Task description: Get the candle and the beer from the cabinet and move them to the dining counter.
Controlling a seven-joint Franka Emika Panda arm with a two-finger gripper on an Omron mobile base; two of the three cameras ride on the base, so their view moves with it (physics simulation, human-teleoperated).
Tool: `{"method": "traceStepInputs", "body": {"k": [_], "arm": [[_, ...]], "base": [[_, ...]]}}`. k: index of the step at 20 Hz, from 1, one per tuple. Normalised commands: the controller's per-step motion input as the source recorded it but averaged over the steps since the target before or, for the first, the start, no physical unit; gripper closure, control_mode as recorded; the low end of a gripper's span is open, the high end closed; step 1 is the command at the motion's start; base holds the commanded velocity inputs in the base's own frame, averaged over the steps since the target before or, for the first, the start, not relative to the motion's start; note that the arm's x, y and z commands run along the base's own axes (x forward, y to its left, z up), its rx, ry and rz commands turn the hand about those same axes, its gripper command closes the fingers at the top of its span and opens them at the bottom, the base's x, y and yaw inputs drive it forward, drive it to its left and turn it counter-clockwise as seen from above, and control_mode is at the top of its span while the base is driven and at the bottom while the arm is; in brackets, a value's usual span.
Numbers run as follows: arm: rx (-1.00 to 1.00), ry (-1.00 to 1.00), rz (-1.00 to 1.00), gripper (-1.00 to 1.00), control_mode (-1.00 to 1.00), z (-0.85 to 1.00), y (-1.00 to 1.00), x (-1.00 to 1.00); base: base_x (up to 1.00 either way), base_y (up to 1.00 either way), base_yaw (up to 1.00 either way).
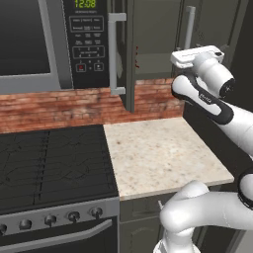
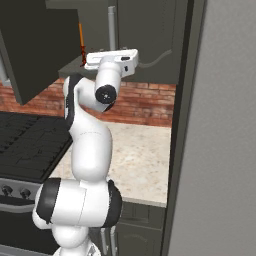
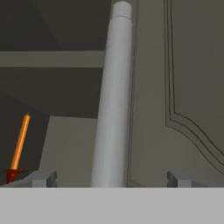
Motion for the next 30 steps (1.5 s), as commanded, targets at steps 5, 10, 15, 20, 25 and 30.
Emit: {"method": "traceStepInputs", "body": {"k": [5, 10, 15, 20, 25, 30], "arm": [[0.0, 0.0, 0.0, -1.0, -1.0, 0.0, 0.0, 0.33], [0.0, 0.0, 0.0, 1.0, -1.0, 0.0, 0.02, 0.27], [0.0, 0.0, 0.0, 1.0, -1.0, 0.0, 0.05, 0.22], [-0.01, 0.01, 0.0, 1.0, -1.0, -0.02, 0.0, 0.04], [-0.03, 0.0, 0.0, 1.0, -1.0, -0.18, 0.22, 0.07], [-0.03, 0.14, 0.0, 1.0, -1.0, -0.17, 0.19, 0.16]], "base": [[0.0, 0.0, 0.0], [0.0, 0.0, 0.0], [0.0, 0.0, 0.0], [0.0, 0.0, 0.0], [0.0, 0.0, 0.0], [0.0, 0.0, 0.0]]}}
